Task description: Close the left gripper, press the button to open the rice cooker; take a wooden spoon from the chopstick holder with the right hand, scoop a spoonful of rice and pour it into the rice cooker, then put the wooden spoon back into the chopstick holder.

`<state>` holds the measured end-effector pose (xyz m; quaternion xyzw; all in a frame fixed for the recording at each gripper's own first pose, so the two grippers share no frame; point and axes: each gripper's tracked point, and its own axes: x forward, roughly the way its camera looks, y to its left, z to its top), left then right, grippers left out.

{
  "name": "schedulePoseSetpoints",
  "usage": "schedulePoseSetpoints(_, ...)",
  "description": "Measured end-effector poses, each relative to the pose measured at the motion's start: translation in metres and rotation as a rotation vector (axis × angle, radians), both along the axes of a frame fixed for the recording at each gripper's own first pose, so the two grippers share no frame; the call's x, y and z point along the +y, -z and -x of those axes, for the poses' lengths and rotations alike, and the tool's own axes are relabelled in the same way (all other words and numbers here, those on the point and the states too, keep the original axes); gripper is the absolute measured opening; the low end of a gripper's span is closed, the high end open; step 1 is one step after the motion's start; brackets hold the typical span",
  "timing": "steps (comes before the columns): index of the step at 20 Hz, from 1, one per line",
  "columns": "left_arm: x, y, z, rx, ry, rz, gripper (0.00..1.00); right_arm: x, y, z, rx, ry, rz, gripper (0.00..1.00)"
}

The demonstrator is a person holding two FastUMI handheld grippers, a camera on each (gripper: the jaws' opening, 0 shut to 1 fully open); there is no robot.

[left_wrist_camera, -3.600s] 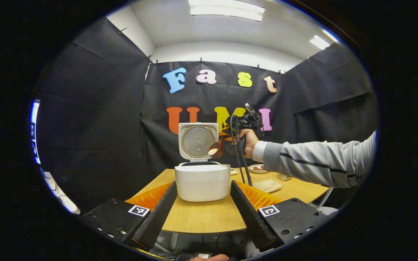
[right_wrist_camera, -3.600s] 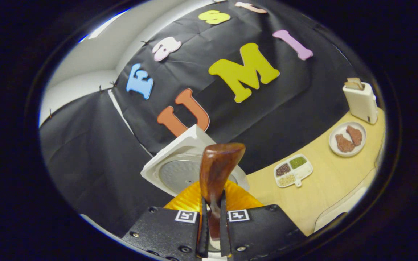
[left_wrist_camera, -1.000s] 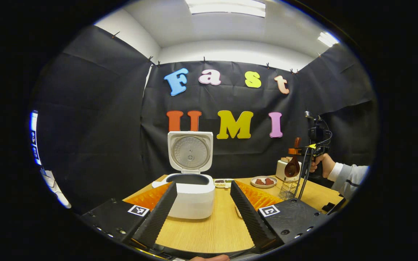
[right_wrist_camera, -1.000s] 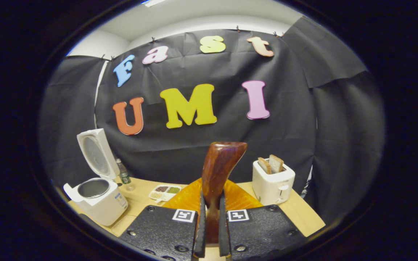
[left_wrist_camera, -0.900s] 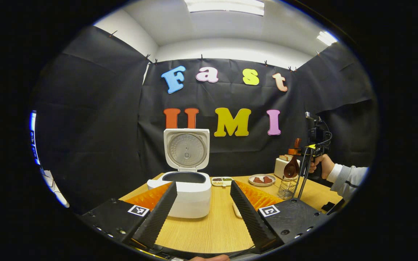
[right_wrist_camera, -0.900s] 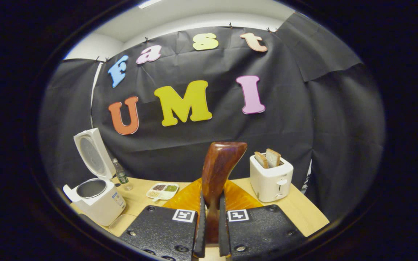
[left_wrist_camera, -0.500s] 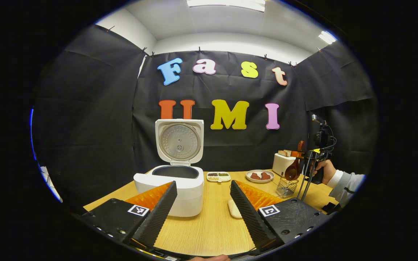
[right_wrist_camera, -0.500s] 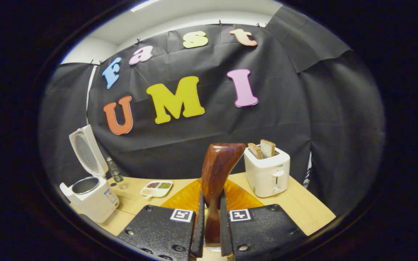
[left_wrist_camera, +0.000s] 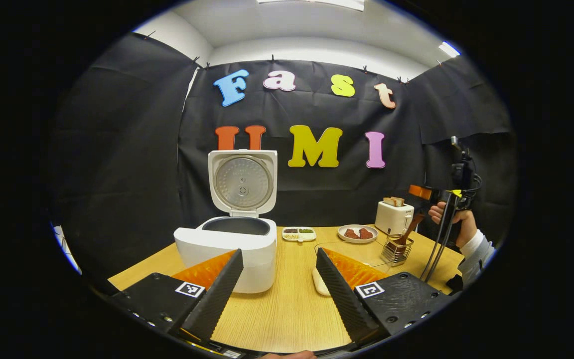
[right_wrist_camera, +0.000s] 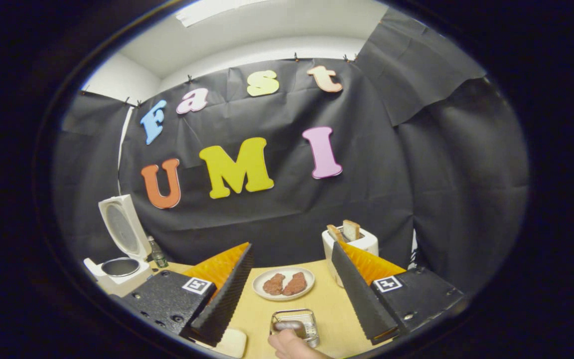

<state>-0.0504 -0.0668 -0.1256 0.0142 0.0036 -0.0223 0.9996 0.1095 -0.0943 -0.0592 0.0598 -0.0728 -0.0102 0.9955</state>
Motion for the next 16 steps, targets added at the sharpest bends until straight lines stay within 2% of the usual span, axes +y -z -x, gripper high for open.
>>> schedulePoseSetpoints(2, -0.002, 0.001, -0.007, 0.003, 0.004, 0.006, 0.95, 0.008, -0.008, 0.028, -0.017, 0.022, 0.015, 1.00)
schedulePoseSetpoints(3, -0.003, 0.002, -0.010, 0.007, 0.011, 0.007, 0.95, 0.014, -0.012, 0.042, -0.035, 0.020, 0.018, 0.96)
schedulePoseSetpoints(4, -0.003, 0.002, -0.013, 0.009, 0.015, 0.004, 0.95, 0.020, -0.014, 0.057, -0.046, 0.020, 0.022, 1.00)
schedulePoseSetpoints(6, 0.001, 0.000, -0.019, 0.012, 0.012, 0.006, 0.95, 0.032, -0.007, 0.076, -0.051, 0.017, 0.040, 1.00)
schedulePoseSetpoints(7, 0.003, -0.001, -0.022, 0.014, 0.012, 0.011, 0.95, 0.041, -0.004, 0.085, -0.047, 0.006, 0.059, 1.00)
schedulePoseSetpoints(8, 0.006, -0.002, -0.024, 0.014, 0.014, 0.018, 0.95, 0.049, 0.001, 0.092, -0.040, -0.006, 0.066, 0.95)
schedulePoseSetpoints(10, 0.009, -0.010, -0.035, 0.008, 0.032, 0.013, 0.95, 0.071, 0.001, 0.106, -0.057, -0.057, 0.029, 1.00)
schedulePoseSetpoints(12, 0.027, -0.021, -0.045, -0.003, 0.008, 0.015, 0.95, 0.089, 0.010, 0.117, -0.051, -0.094, 0.027, 1.00)
schedulePoseSetpoints(16, 0.049, -0.061, -0.060, -0.028, -0.003, 0.016, 0.95, 0.110, 0.016, 0.143, -0.071, -0.073, 0.118, 1.00)
